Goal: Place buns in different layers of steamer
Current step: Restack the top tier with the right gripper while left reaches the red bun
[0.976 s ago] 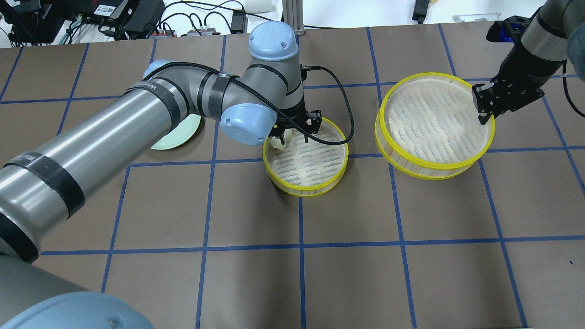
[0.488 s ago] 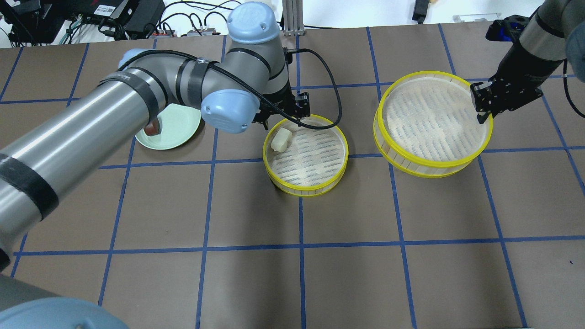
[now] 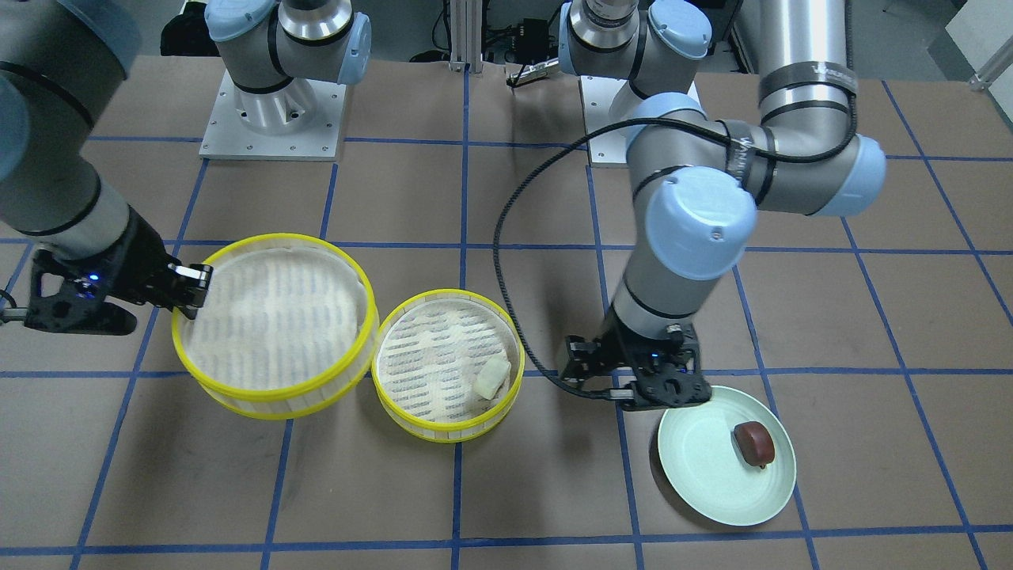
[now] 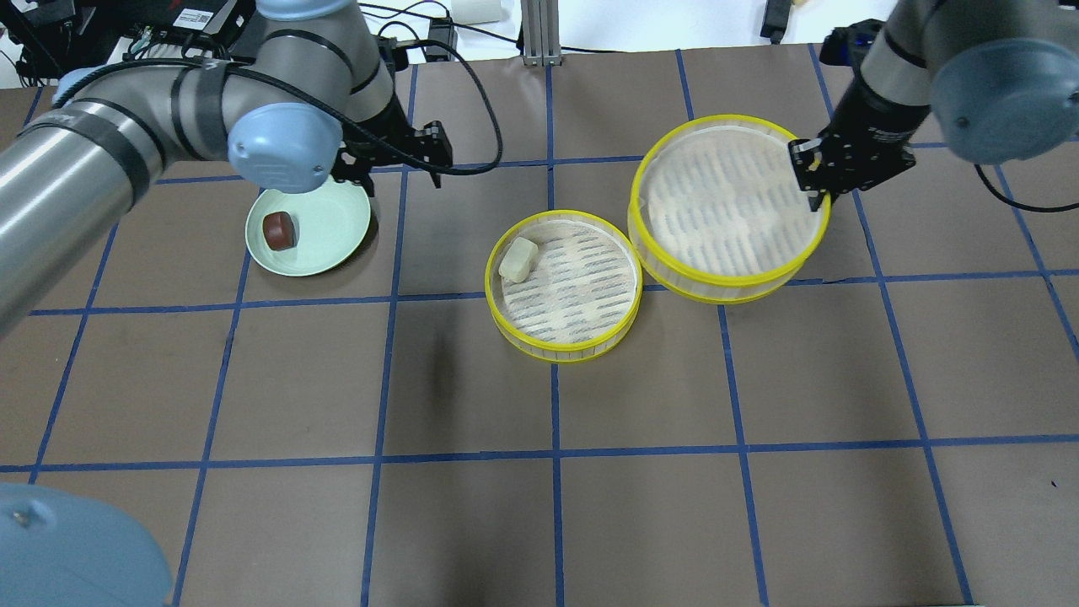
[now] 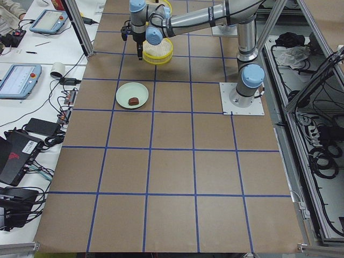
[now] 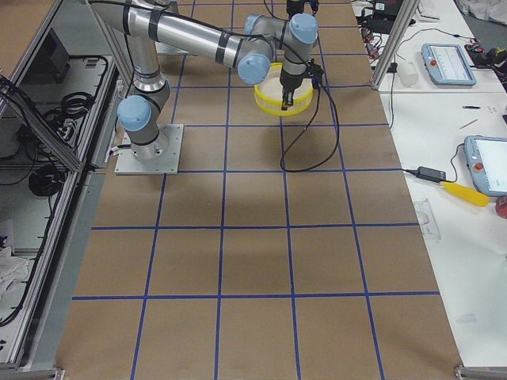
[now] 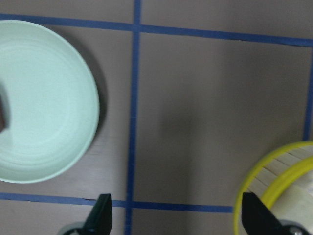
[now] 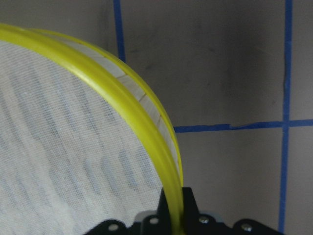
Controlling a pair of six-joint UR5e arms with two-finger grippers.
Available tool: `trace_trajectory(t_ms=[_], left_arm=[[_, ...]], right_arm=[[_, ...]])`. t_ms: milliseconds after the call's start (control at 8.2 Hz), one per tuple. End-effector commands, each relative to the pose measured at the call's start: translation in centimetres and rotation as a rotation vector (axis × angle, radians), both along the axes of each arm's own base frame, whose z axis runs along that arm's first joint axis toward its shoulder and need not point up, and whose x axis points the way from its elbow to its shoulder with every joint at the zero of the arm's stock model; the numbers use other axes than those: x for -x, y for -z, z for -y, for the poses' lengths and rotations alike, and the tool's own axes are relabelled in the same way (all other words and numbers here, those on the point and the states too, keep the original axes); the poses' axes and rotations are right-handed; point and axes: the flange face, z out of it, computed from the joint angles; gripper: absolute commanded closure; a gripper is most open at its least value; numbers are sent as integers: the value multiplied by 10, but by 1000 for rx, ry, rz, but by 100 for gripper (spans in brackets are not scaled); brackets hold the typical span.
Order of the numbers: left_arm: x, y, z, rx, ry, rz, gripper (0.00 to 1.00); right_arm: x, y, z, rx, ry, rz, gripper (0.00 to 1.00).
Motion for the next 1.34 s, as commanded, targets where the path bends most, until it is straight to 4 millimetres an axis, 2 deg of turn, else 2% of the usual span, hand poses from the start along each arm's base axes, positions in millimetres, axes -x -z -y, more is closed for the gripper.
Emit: trace_trajectory(t_ms=[0, 244, 366, 488, 610, 732, 976, 1220], left_arm=[[-104, 8, 18, -16, 11, 29, 5], [-137, 24, 24, -34, -24, 26, 6], [-149, 39, 20, -57, -39, 23, 7], [-154, 55, 18, -30, -45, 22, 8], [-154, 62, 17, -25, -42, 24, 8], [-154, 71, 18, -37, -41, 24, 8], [-160, 77, 21, -44, -13, 46, 5], [-168, 85, 34, 29, -10, 66, 4]], right_arm=[[-107, 29, 15, 36, 44, -7, 100], [-144, 65, 30, 64, 70, 11, 100], [-171, 69, 24, 72, 72, 23, 100], [-181, 71, 20, 63, 67, 24, 100], [-184, 72, 16, 38, 63, 21, 100], [-185, 80, 12, -2, 44, 15, 100], [-183, 90, 5, -76, -24, -4, 100], [-182, 90, 6, -74, -36, -6, 100]])
